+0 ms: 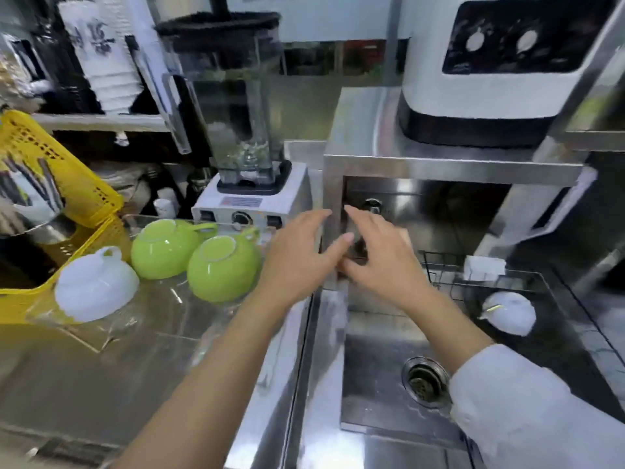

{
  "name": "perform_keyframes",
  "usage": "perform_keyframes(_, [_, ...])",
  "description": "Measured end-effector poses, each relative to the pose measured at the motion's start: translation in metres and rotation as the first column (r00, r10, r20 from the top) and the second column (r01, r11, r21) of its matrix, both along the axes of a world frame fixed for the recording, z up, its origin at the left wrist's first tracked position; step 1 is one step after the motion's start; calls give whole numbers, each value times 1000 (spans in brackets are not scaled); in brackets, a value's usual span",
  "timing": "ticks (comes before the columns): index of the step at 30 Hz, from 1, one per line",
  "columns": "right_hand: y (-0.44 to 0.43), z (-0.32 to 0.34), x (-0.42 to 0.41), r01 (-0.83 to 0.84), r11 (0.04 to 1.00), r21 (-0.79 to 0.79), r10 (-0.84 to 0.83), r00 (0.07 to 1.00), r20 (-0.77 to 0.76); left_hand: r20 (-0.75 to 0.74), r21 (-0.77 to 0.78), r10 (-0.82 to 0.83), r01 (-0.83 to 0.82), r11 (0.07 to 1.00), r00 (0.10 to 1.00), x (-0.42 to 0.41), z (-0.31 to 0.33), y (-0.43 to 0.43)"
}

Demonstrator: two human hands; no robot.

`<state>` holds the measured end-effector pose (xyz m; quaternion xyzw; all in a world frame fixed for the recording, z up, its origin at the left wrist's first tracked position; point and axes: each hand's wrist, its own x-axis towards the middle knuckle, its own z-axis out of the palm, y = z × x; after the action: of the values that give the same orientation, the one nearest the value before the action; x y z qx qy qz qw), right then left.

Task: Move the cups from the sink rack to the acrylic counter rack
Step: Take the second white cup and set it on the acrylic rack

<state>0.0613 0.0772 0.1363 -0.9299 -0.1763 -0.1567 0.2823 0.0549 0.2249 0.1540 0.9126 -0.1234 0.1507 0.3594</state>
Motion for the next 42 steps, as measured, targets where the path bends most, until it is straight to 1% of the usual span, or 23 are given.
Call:
perform_keyframes(4, [-75,-23,-20,184,983,-13,-185,982,-47,-96,9,-124,126,992,988,0,-27,-69])
perform_keyframes(9, [-162,-52,-41,369,928,-49,-372,909,-191,-230,49,-215,232,972,949,-2,-61,-145])
perform_keyframes(13, [-216,-74,-57,435,901,13,-413,865,-285,-291,96,-241,279,955,926,2,-82,-197])
perform_keyframes(15, [-239,-86,-60,457,889,17,-424,838,-344,-312,111,-249,295,949,917,3,-93,-220])
perform_keyframes(18, [-265,-102,-58,448,893,23,-404,824,-397,-377,140,-261,333,932,889,10,-111,-249])
perform_keyframes(20, [-276,-113,-53,437,899,23,-391,825,-409,-419,125,-261,340,932,870,17,-125,-263])
perform_keyframes(21, [-281,-120,-50,430,903,-7,-396,824,-406,-438,119,-257,339,933,861,21,-132,-270])
perform_keyframes(24, [-293,-140,-39,396,902,-172,-431,822,-372,-495,128,-249,354,927,833,29,-150,-291])
perform_keyframes(28, [-297,-158,-18,304,919,-253,-386,830,-403,-570,122,-280,416,901,773,38,-171,-312])
perform_keyframes(30, [-295,-163,-10,298,916,-267,-390,814,-430,-628,53,-290,412,910,722,37,-179,-317])
perform_keyframes(32, [-295,-166,-4,324,913,-249,-406,792,-456,-654,-19,-297,378,926,695,38,-185,-319])
perform_keyframes(36, [-296,-171,4,307,913,-269,-404,775,-486,-647,-138,-332,324,936,686,37,-190,-318])
perform_keyframes(39, [-295,-173,7,336,901,-275,-431,773,-466,-656,-222,-355,279,934,666,33,-190,-317])
perform_keyframes(42, [-294,-173,6,327,905,-272,-422,768,-481,-646,-231,-343,253,939,682,32,-194,-317])
